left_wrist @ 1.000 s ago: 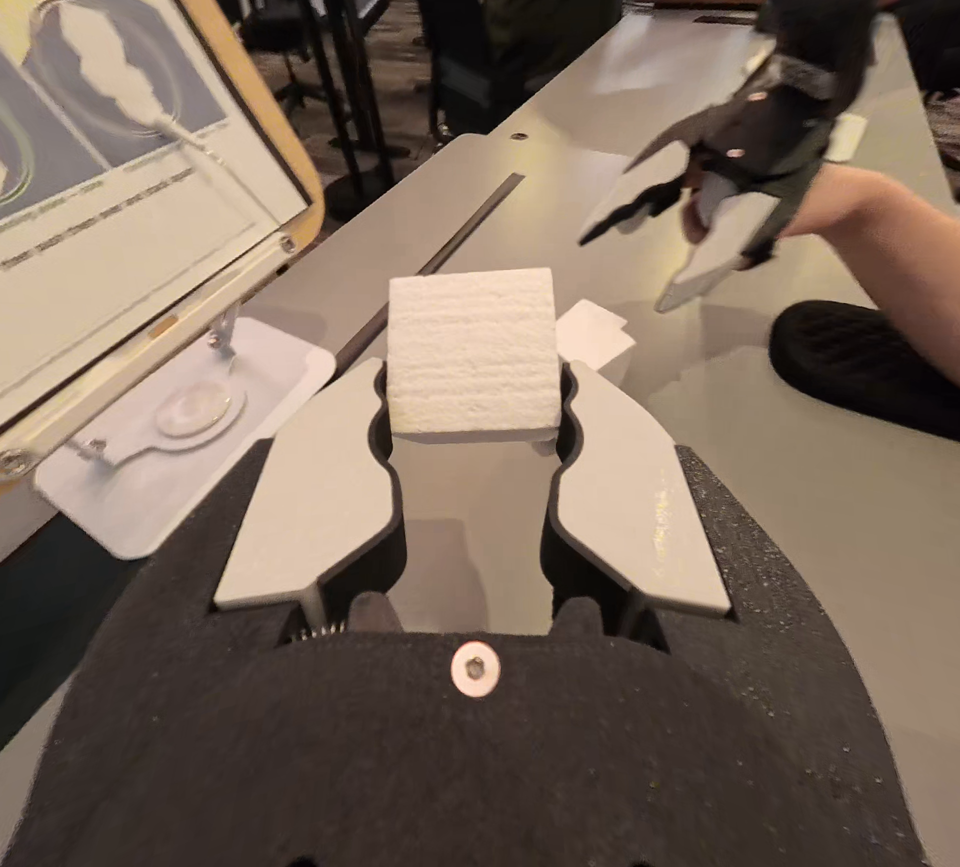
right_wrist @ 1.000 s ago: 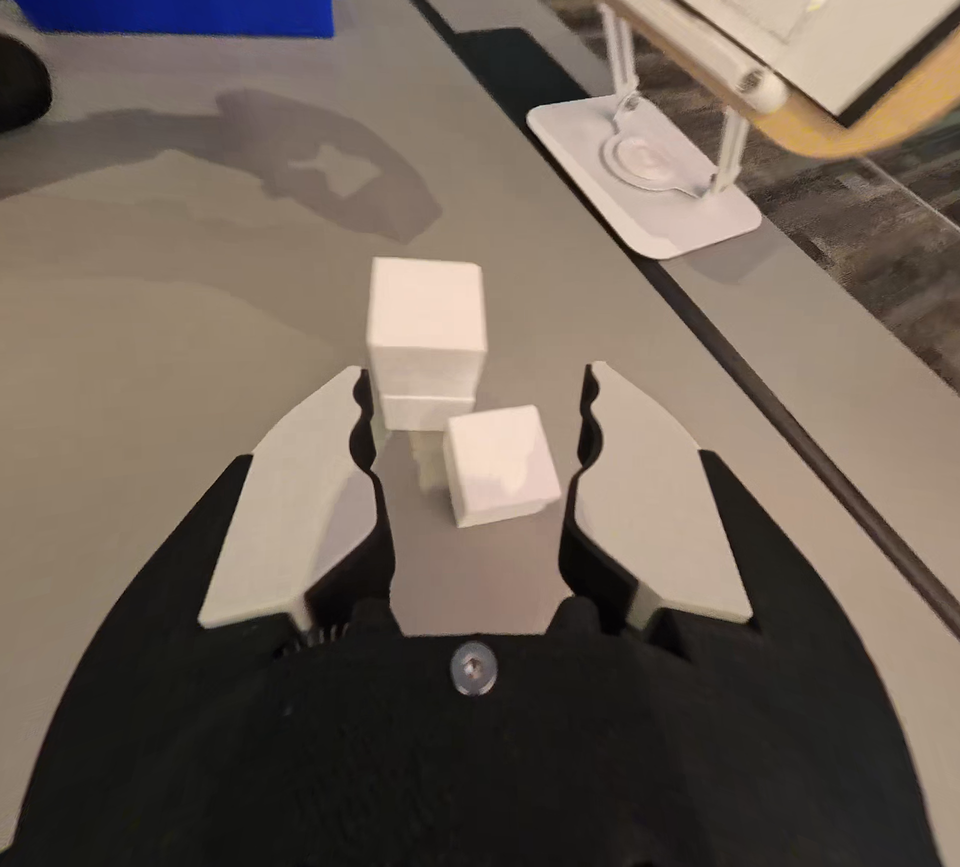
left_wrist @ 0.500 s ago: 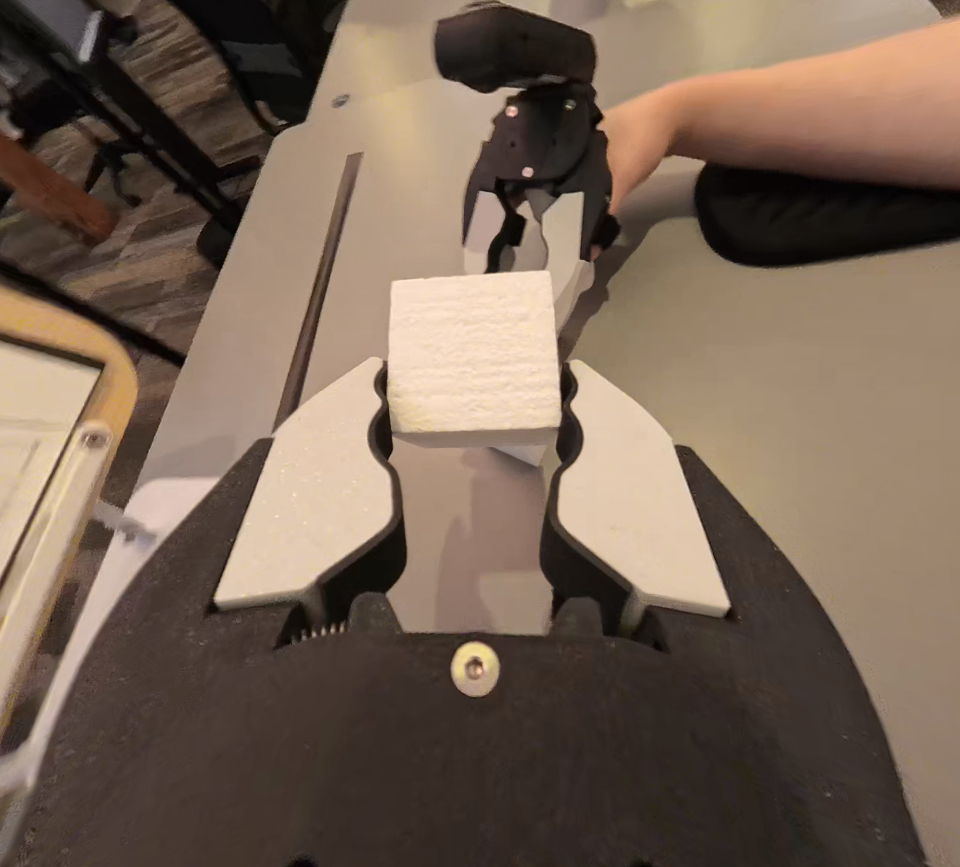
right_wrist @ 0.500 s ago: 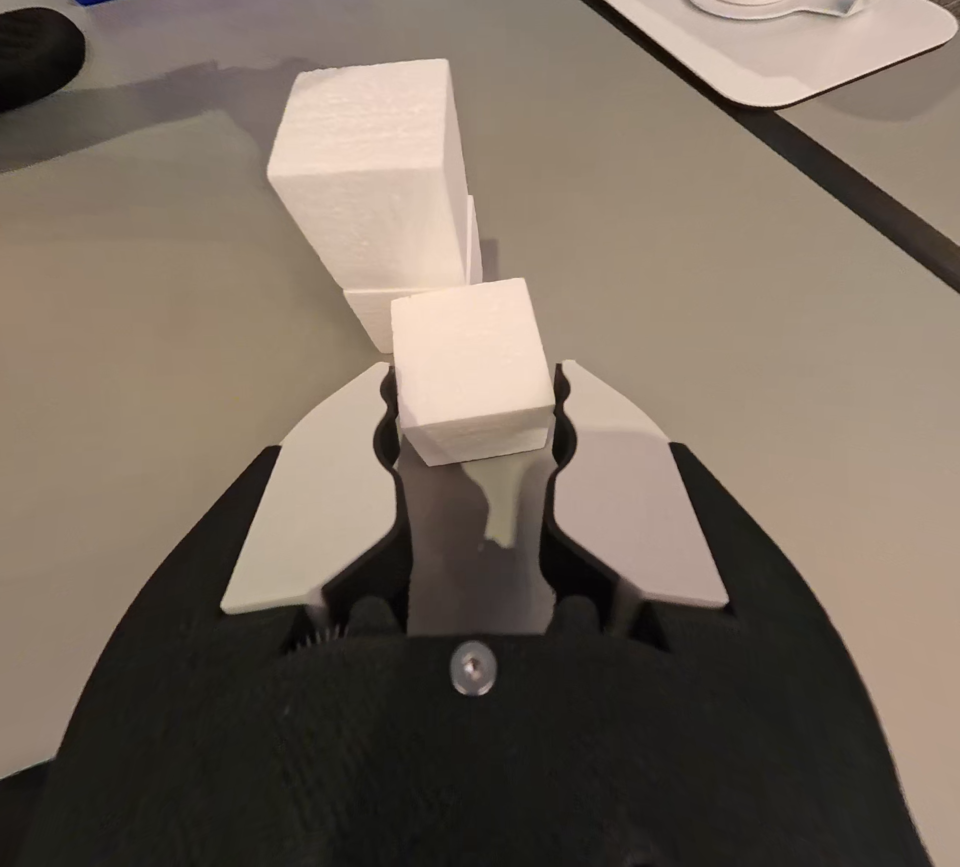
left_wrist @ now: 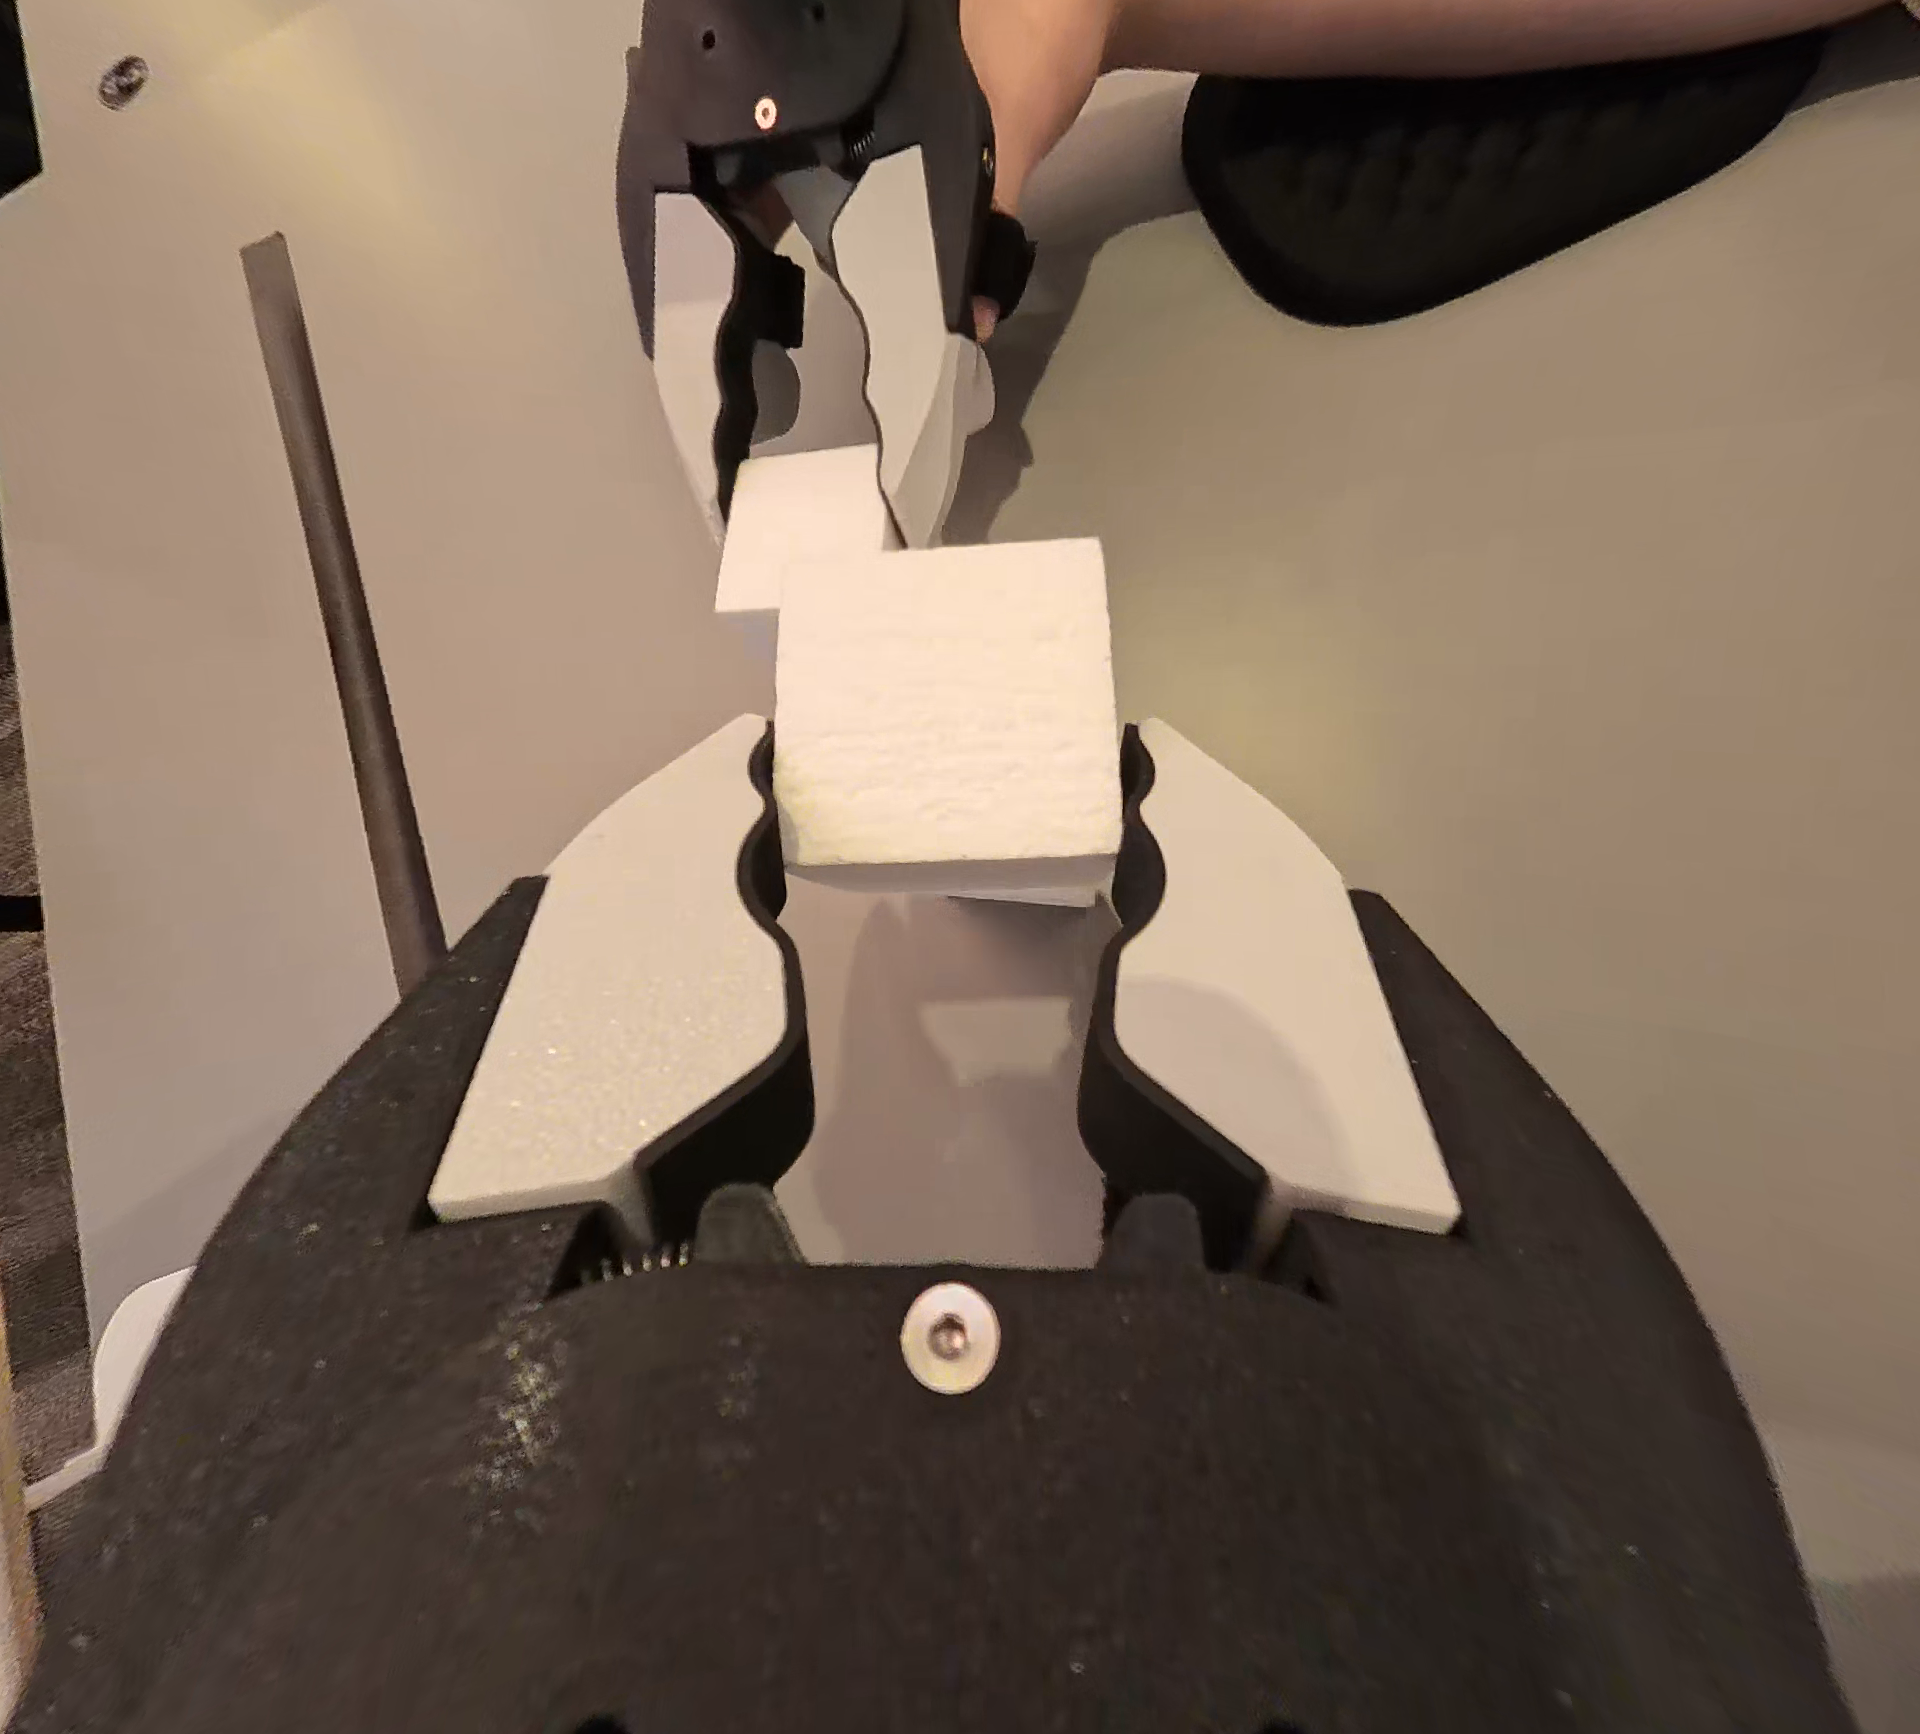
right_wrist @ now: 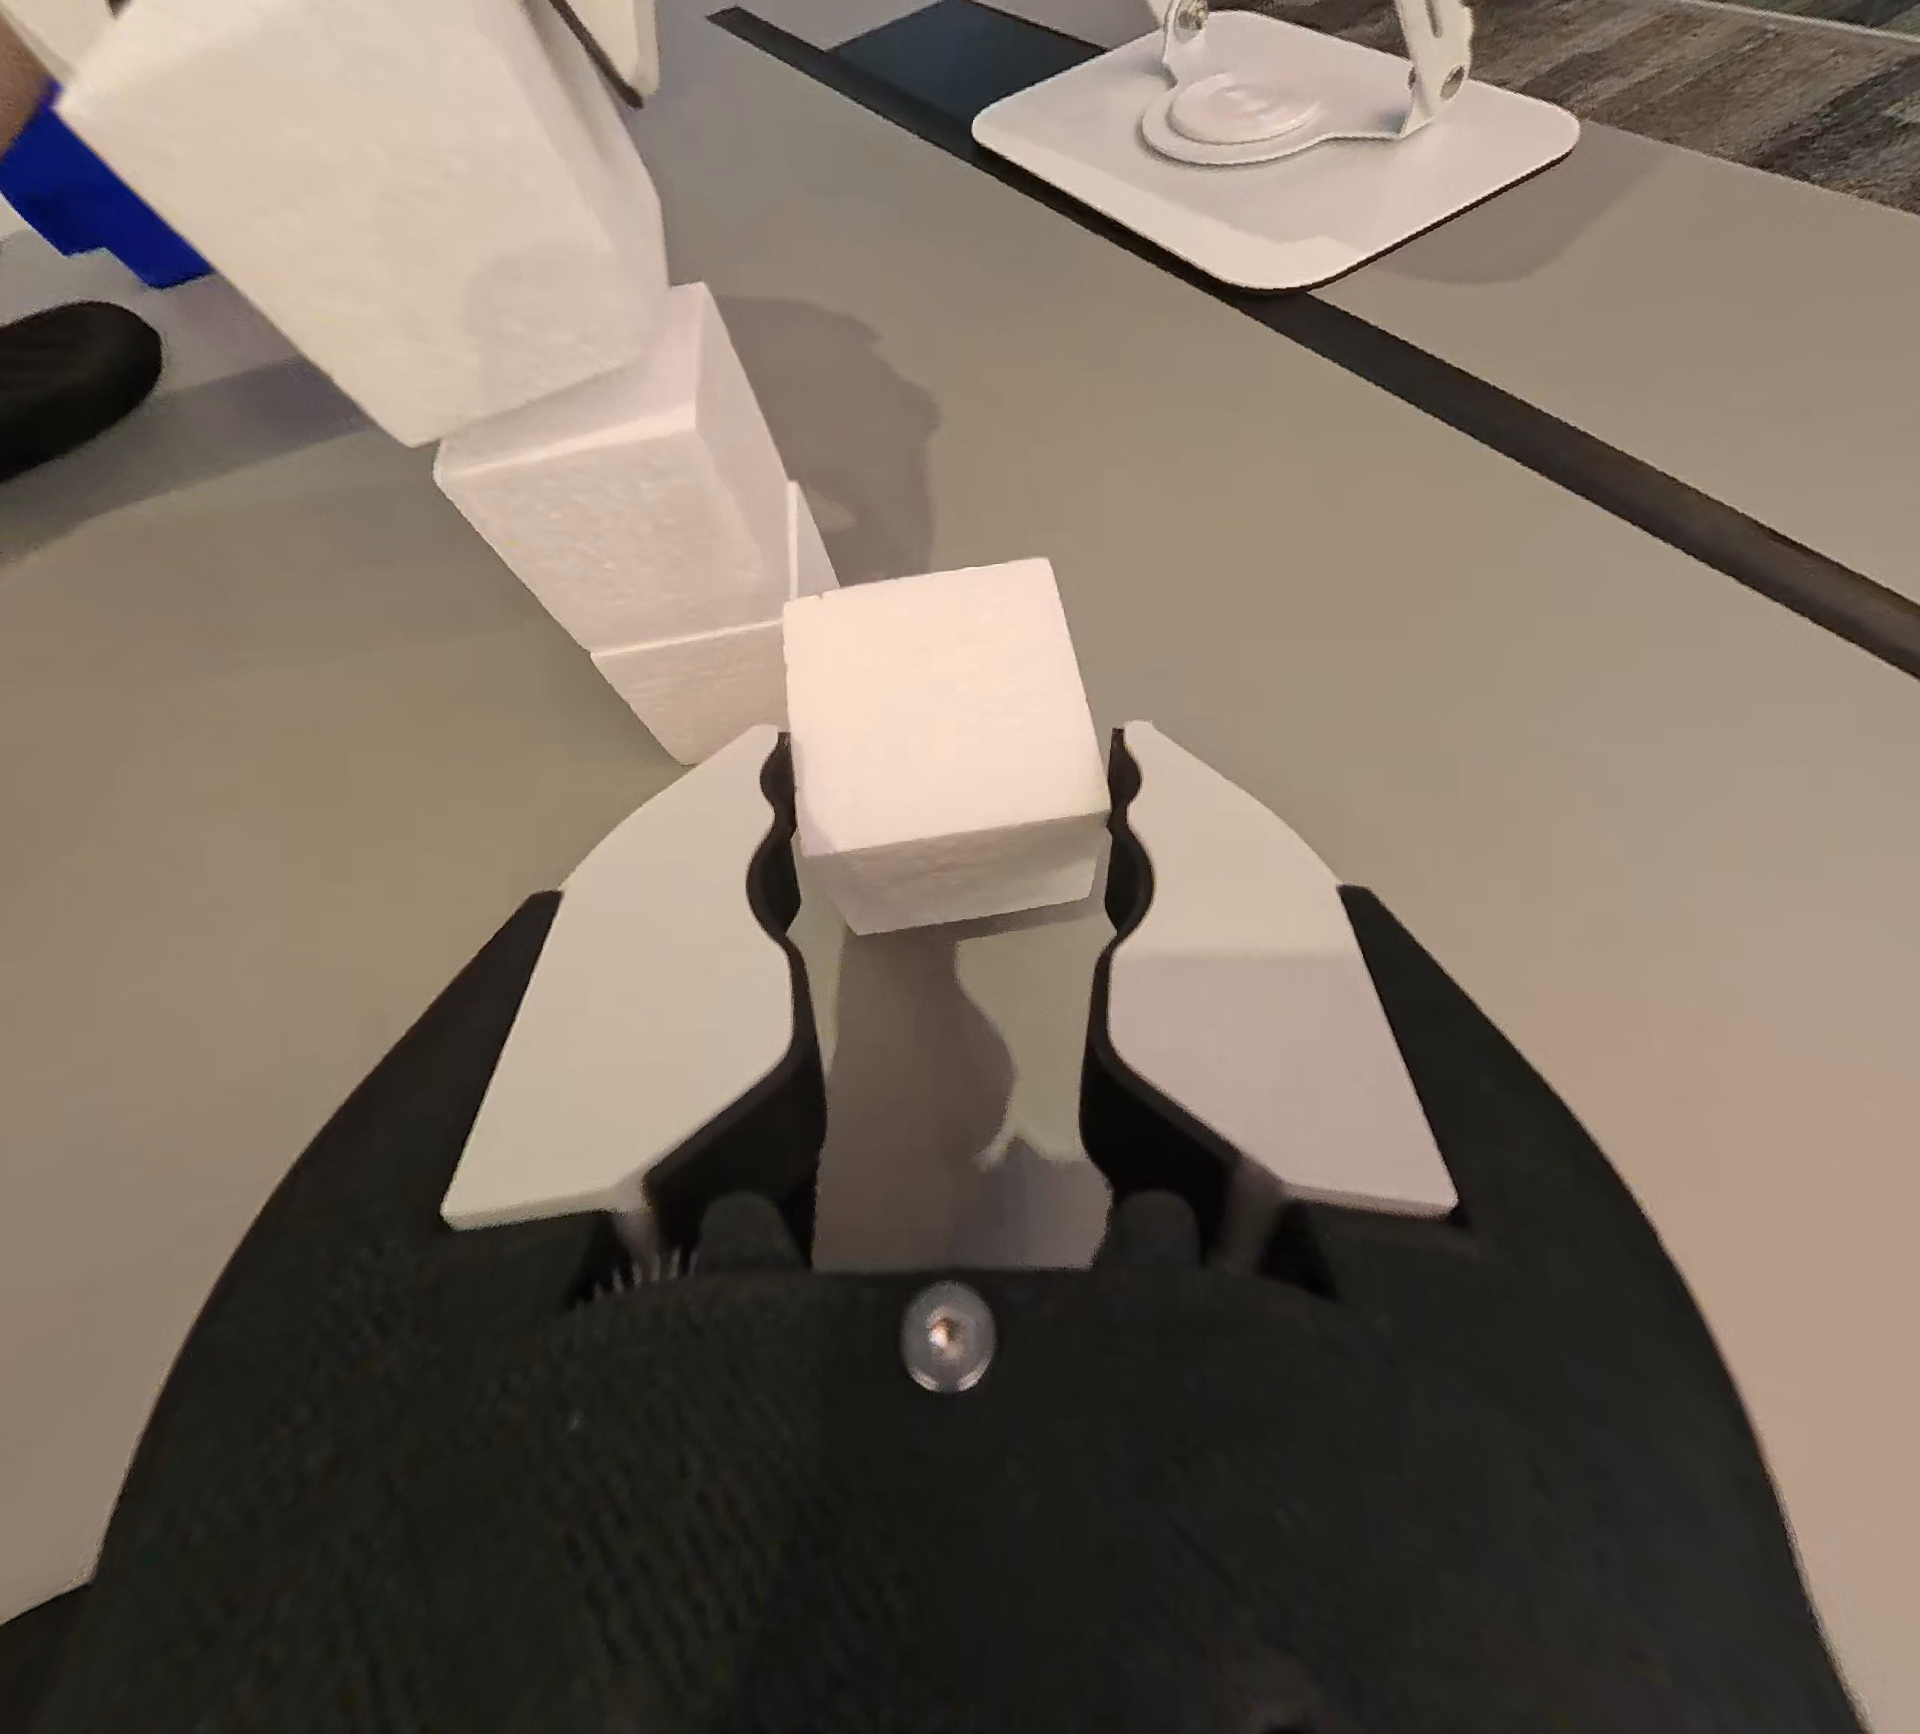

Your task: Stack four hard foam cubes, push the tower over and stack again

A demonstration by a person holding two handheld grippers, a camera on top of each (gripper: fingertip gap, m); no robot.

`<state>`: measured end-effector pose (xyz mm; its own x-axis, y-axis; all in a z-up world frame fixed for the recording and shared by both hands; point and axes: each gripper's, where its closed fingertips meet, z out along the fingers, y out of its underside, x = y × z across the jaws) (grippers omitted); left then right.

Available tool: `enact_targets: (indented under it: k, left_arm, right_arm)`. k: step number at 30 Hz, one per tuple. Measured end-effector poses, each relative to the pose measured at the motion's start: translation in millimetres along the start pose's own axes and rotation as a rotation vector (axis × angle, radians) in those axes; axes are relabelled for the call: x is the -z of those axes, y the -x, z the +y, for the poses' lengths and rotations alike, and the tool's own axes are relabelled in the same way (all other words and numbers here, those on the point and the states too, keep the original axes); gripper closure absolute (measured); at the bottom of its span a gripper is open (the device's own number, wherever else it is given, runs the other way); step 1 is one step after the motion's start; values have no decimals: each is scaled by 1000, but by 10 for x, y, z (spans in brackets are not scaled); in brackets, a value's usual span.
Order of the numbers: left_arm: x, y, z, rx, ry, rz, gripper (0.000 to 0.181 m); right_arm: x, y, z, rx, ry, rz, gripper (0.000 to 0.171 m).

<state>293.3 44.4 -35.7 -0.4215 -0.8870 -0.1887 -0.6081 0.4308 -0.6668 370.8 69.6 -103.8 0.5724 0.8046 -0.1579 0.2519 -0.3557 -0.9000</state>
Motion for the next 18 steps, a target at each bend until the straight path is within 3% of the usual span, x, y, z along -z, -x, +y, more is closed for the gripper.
enact_targets:
  k: [13,18]
  left_arm:
    - [-80,26,69,57,-30,82,117]
    - [-10,91,4,137,-80,29,77]
  right_arm:
    - [-79,-28,147,-22,74,-20,113]
    - [-87,-23,147,-19,75,-26,113]
